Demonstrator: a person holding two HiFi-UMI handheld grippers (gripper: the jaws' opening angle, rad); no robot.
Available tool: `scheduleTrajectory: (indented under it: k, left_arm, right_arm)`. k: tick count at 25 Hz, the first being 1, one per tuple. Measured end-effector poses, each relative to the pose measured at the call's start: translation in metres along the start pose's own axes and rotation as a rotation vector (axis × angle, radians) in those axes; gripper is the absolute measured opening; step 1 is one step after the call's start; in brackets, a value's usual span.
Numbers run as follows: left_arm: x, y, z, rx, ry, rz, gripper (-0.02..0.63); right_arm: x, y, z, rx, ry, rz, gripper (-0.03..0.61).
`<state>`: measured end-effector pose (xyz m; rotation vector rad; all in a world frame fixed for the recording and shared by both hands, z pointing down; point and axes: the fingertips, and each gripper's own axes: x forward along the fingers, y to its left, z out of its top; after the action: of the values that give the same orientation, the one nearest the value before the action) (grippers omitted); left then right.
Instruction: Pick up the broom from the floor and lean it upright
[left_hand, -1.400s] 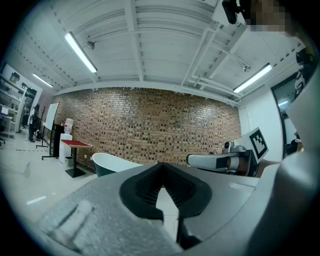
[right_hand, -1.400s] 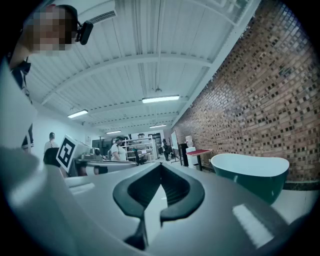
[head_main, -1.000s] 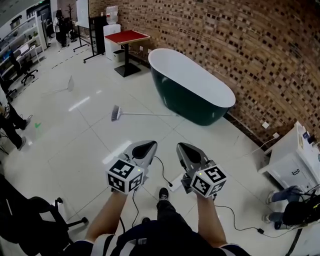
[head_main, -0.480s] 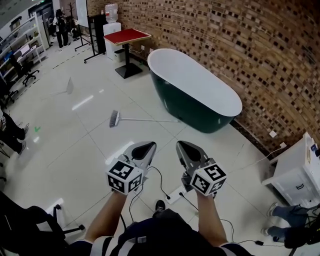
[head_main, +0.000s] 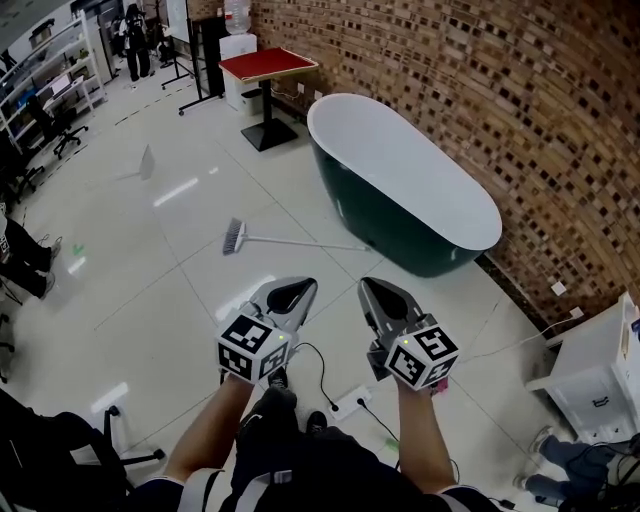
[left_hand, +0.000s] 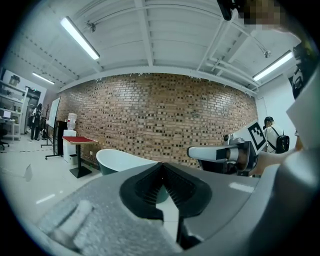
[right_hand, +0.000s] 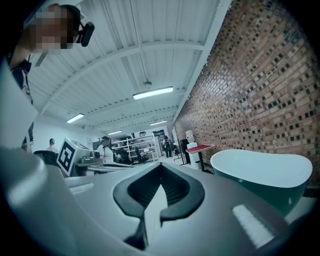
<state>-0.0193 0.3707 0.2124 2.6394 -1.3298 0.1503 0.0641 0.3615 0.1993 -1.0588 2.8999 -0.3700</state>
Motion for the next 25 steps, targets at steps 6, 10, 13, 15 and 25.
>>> scheduleTrajectory:
  k: [6,10,13,15,25]
  left_arm:
    - [0.044,0.050,0.003,-0.008,-0.005,-0.045,0.003]
    - [0.076,0.097,0.003,-0.018,0.001,-0.088,0.003]
    - [0.097,0.139,0.003,-0.028,0.012,-0.128,0.003]
    - [0.110,0.166,0.004,-0.038,0.021,-0.159,0.003]
    - [0.180,0.257,0.011,-0.034,0.067,-0.320,0.003]
  right_arm:
    - [0.045,-0.034,0.002,-0.016,0.019,-0.041,0.003]
    - [0.091,-0.062,0.003,-0.014,0.021,-0.091,0.003]
    - [0.133,-0.076,0.004,-0.015,0.027,-0.133,0.003]
    - [0.161,-0.084,0.006,-0.011,0.028,-0.165,0.003]
    - [0.249,-0.139,0.023,-0.017,0.015,-0.341,0.003]
